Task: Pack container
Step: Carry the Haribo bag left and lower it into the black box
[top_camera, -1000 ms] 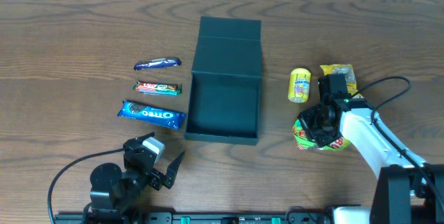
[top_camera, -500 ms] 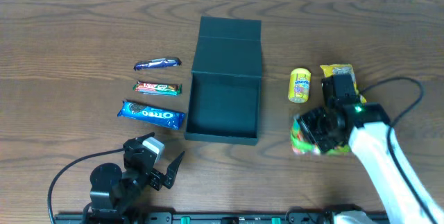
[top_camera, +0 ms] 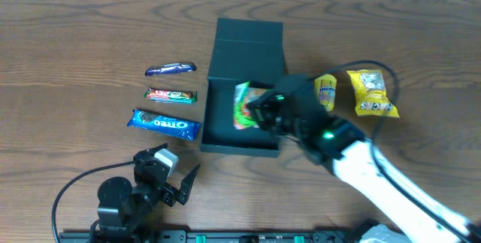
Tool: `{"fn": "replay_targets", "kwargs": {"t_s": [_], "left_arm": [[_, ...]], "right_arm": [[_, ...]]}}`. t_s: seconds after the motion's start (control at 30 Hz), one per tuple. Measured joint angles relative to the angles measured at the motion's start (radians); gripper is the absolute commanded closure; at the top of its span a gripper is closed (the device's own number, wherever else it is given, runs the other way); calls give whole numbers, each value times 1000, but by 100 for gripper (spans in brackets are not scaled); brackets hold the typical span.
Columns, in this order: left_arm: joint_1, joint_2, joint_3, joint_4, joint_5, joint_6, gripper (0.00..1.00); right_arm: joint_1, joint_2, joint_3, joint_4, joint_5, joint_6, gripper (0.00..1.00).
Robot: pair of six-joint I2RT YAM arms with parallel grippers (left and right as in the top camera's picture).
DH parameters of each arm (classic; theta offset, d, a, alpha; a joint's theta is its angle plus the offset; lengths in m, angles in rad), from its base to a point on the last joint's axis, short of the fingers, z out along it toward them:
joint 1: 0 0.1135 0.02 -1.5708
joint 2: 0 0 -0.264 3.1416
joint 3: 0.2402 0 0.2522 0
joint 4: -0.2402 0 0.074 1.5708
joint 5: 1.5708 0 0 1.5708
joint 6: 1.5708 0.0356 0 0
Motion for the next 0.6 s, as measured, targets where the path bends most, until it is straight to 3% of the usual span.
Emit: {"fn": "replay_targets", "kwargs": {"t_s": [0.27,0.6], "left_arm": [[0,0,0,0,0,0,5],[0,0,0,0,0,0,5]], "right_arm": [[83,203,4,47,32,101,98],[48,209,17,-54,66,85,98]]}}
